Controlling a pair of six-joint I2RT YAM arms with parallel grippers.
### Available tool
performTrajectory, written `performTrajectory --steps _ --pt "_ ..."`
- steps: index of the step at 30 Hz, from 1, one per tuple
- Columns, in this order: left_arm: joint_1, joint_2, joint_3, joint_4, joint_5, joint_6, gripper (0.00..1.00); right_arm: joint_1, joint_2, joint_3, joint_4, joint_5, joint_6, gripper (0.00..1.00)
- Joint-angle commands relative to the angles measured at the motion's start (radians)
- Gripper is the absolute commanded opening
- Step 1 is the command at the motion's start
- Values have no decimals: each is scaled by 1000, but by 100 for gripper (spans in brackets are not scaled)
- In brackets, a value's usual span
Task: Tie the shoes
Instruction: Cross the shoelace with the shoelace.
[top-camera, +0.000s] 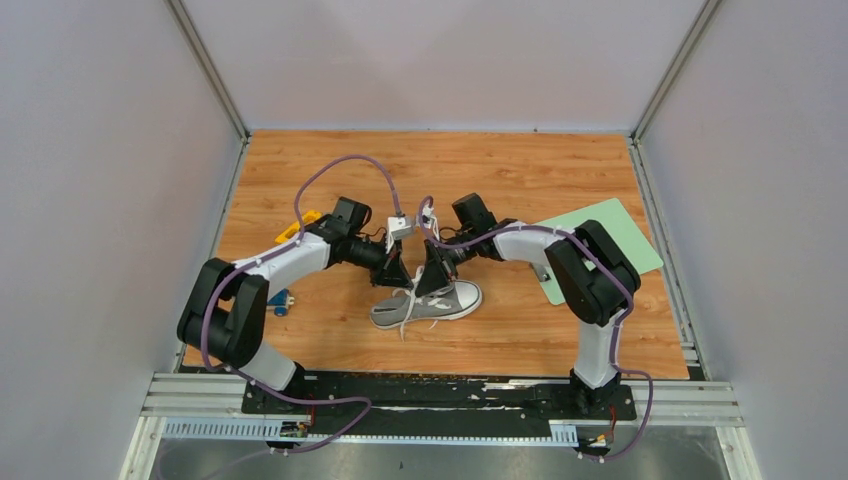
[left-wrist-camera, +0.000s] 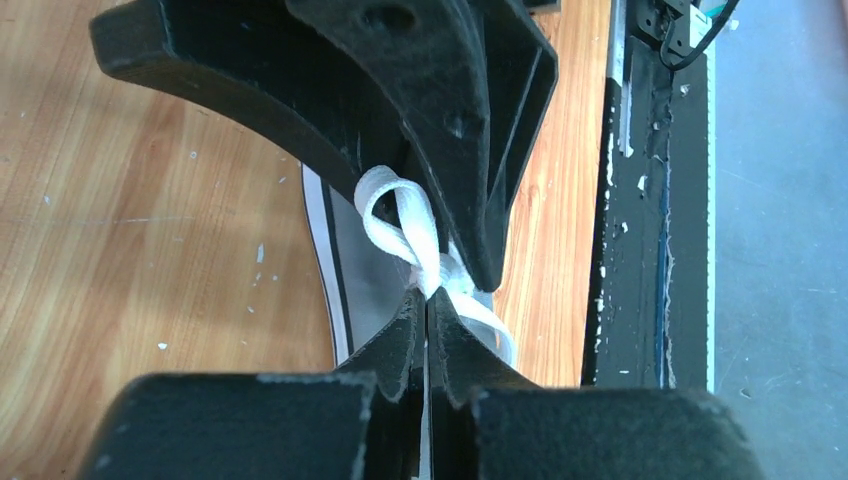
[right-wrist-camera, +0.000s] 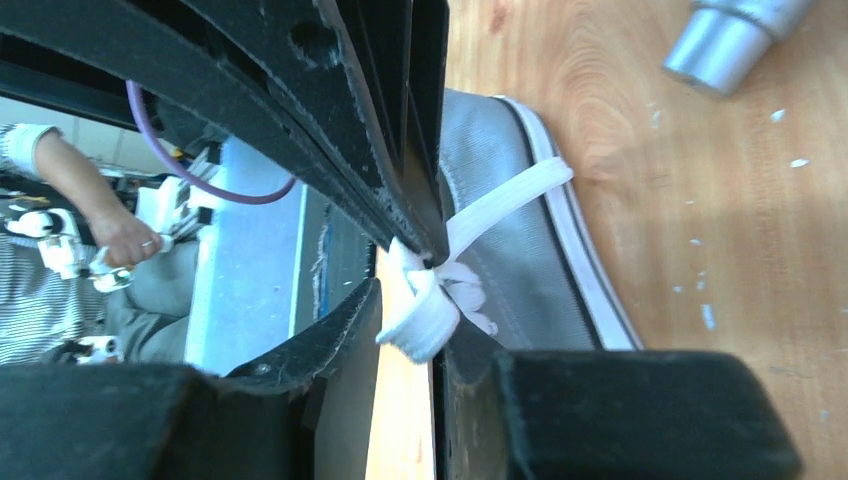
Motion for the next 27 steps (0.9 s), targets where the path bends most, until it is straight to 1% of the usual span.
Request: performTrajectory --steps 1,6,11,14,17,19,22,27 --pt "1 -106 -55 109 -34 -57 0 -26 -10 36 -97 -129 -27 25" --pt "-16 -136 -61 111 -82 -51 0 -41 20 49 -134 -153 -29 27" --pt "-77 -123 -44 88 -148 -21 0 -77 31 63 -173 -143 -55 29" --pt "-93 -120 -35 86 -197 -17 0 -116 30 68 -183 -101 -69 29" --pt "-97 -114 -25 78 -226 -1 0 -143 51 83 -182 -27 -66 29" --pt "-98 -110 -16 65 -241 8 0 -146 75 105 -183 28 -51 28" --pt "-98 -109 -10 55 -262 17 0 -145 102 130 -172 60 -26 28" --pt "-98 -112 -18 94 -305 -23 0 -142 155 180 -173 106 -18 29"
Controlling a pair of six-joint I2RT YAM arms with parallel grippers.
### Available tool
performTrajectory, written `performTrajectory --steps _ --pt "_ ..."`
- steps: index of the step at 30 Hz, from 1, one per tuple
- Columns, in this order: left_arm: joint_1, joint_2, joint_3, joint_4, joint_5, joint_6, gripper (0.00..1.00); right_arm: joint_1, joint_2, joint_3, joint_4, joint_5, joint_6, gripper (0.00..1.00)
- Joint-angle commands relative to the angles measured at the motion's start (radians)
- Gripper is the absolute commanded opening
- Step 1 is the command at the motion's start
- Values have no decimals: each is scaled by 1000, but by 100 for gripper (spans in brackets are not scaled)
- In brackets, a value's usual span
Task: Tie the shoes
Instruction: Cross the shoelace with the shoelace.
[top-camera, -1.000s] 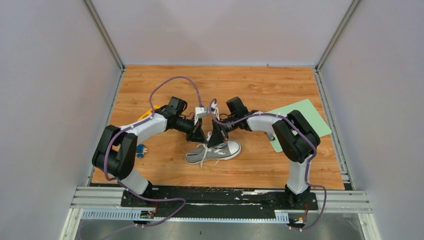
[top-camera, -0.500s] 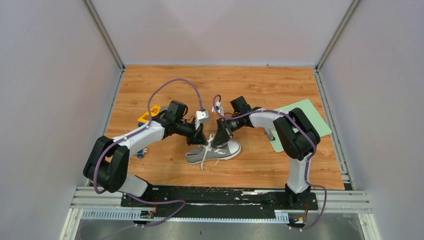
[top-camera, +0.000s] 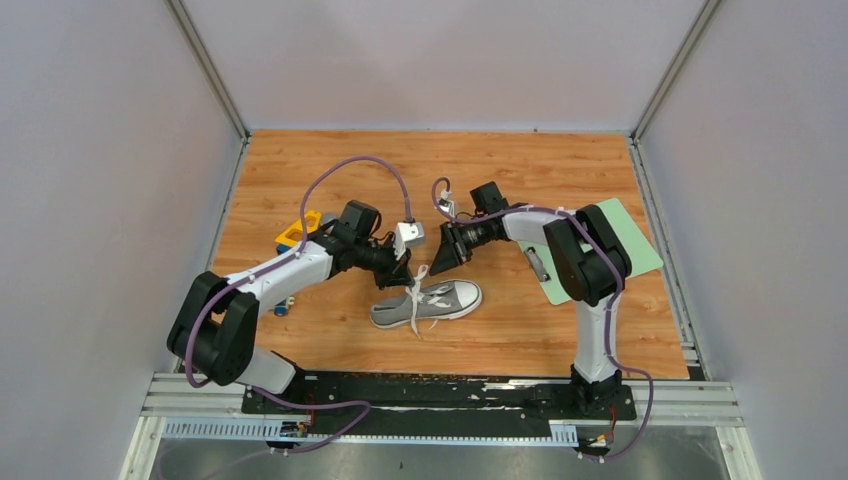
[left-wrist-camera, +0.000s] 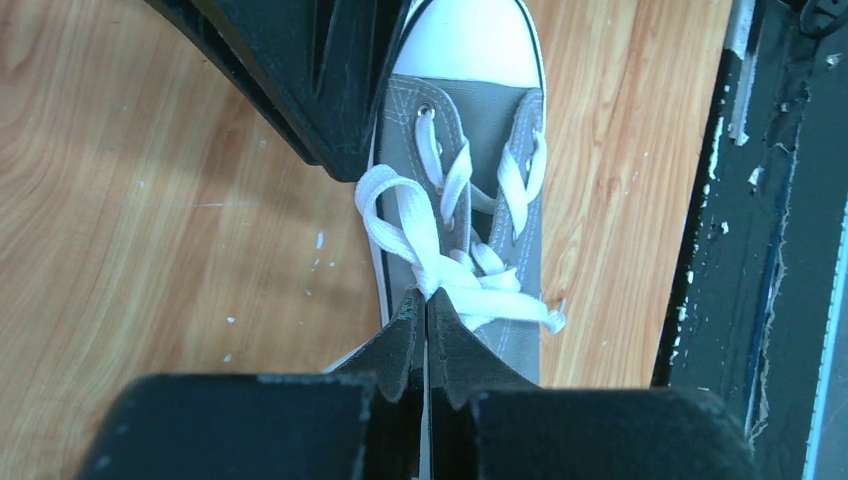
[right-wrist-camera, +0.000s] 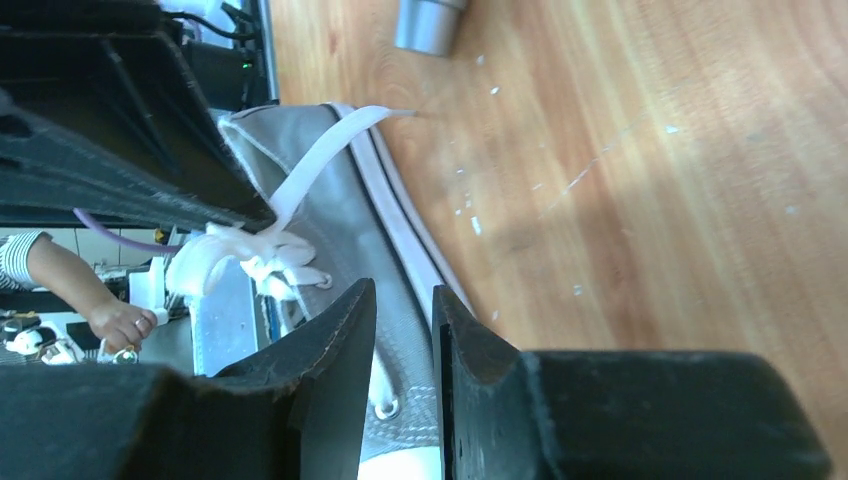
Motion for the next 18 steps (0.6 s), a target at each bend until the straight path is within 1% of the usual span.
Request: performTrajectory --steps 1,3,9,10,18 --pt "-5 1 26 44 -44 -6 0 13 52 75 2 43 7 29" --pt "-15 6 30 43 -56 -8 0 23 79 99 0 32 39 29" --pt "-40 3 27 16 -51 -3 0 80 111 125 1 -73 18 31" --pt "-42 -2 25 8 -66 -4 0 93 106 116 2 -149 -27 32" --pt "-42 -15 23 1 -146 -37 0 100 58 63 2 -225 -87 33"
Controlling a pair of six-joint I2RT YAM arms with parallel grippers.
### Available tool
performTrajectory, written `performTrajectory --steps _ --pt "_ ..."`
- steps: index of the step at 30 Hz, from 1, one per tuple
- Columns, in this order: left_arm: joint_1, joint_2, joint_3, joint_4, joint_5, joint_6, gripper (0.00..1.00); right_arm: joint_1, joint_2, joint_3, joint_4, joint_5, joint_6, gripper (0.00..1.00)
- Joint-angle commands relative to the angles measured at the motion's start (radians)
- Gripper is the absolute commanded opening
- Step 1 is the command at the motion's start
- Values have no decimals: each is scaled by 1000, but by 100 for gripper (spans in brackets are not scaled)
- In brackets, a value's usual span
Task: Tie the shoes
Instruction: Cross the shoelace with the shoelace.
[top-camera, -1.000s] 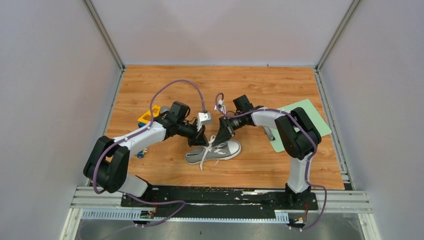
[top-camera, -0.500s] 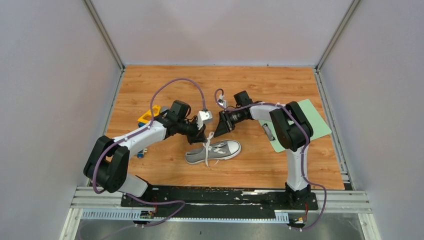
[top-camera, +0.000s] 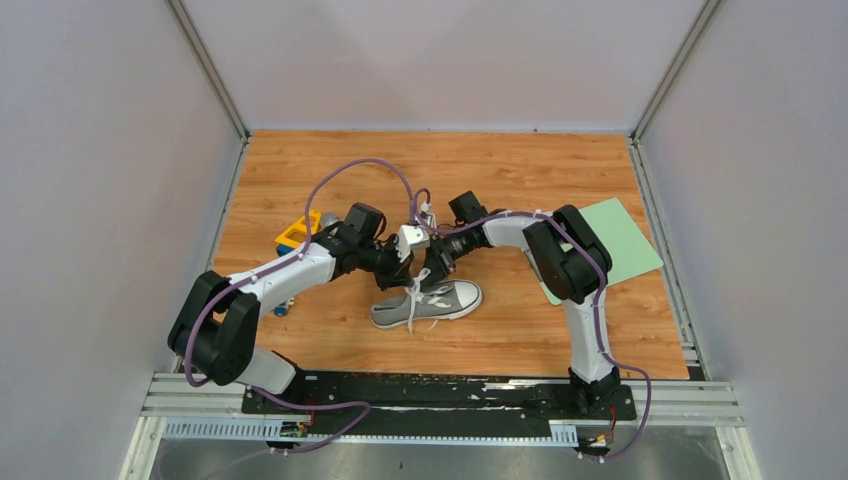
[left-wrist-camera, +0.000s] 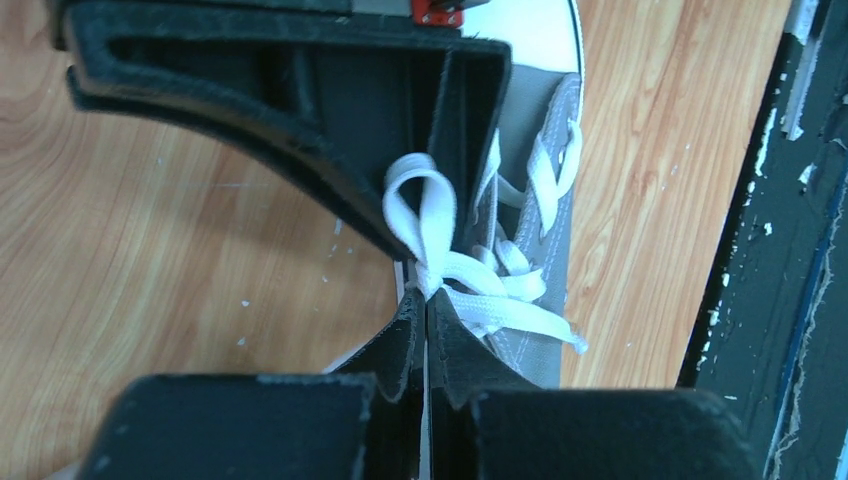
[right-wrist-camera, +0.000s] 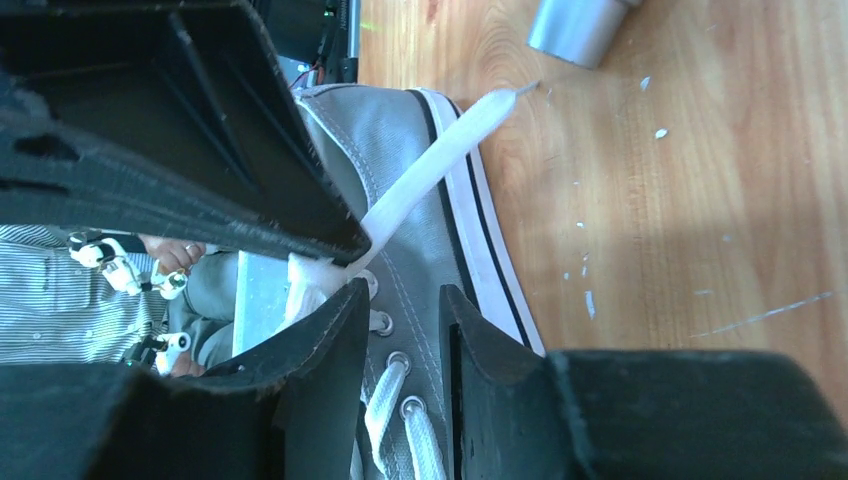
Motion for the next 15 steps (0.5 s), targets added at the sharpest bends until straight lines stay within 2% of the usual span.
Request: performTrajectory --steps 1,9,15 --pt "-4 -21 25 -2 -56 -28 0 0 -46 -14 13 -109 -61 33" --pt "-4 -30 27 -24 -59 -47 0 2 -32 2 14 -177 -54 33" --pt "-4 -28 40 -18 -22 -78 0 7 -27 8 14 -170 -45 34"
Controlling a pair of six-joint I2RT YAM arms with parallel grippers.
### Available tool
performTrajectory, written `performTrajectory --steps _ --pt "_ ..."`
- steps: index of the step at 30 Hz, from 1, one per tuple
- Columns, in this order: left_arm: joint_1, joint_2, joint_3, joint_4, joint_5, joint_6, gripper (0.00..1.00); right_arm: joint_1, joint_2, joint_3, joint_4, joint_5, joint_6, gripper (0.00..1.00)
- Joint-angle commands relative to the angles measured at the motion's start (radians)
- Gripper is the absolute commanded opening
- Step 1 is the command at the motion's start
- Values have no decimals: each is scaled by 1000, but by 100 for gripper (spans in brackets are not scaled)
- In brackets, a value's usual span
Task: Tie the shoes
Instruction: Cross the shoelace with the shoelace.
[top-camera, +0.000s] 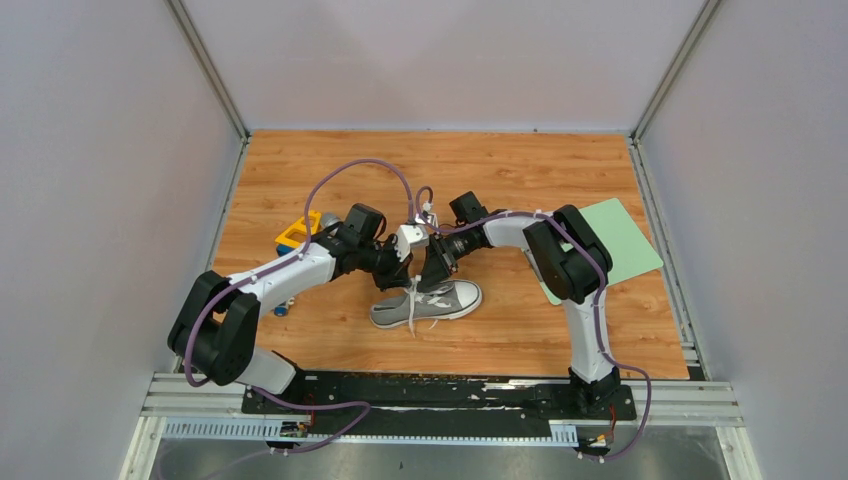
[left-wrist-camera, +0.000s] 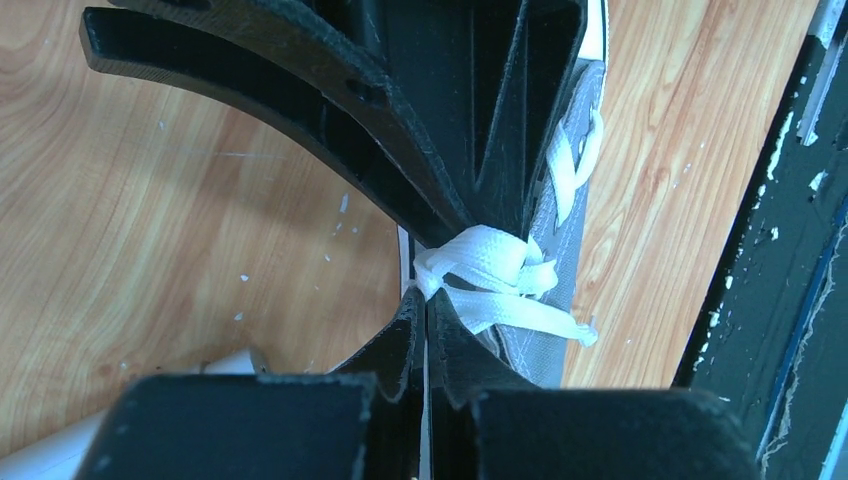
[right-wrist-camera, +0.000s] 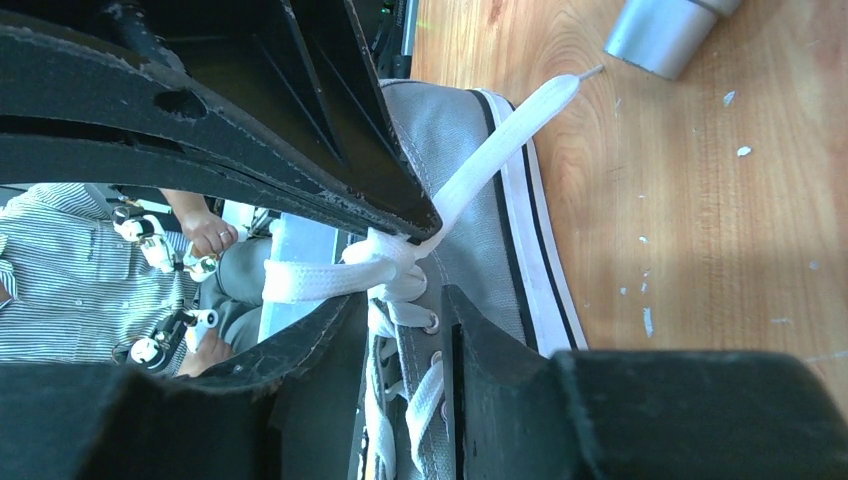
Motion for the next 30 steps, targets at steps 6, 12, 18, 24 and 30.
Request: performTrajectory --steps 6,12,18,24,30 --pt "-4 -17 48 11 69 -70 0 9 -20 25 27 -36 -7 34" --pt "-5 -16 42 12 74 -85 0 9 -23 22 30 -2 2 33" --pt "-4 -18 40 6 73 -91 0 9 -37 12 30 -14 -13 32" --pt "-5 -33 30 -4 68 -82 0 -18 -64 -19 -31 -24 -91 34" --pt "0 -37 28 2 77 -98 0 -41 -57 -6 -71 30 -110 34"
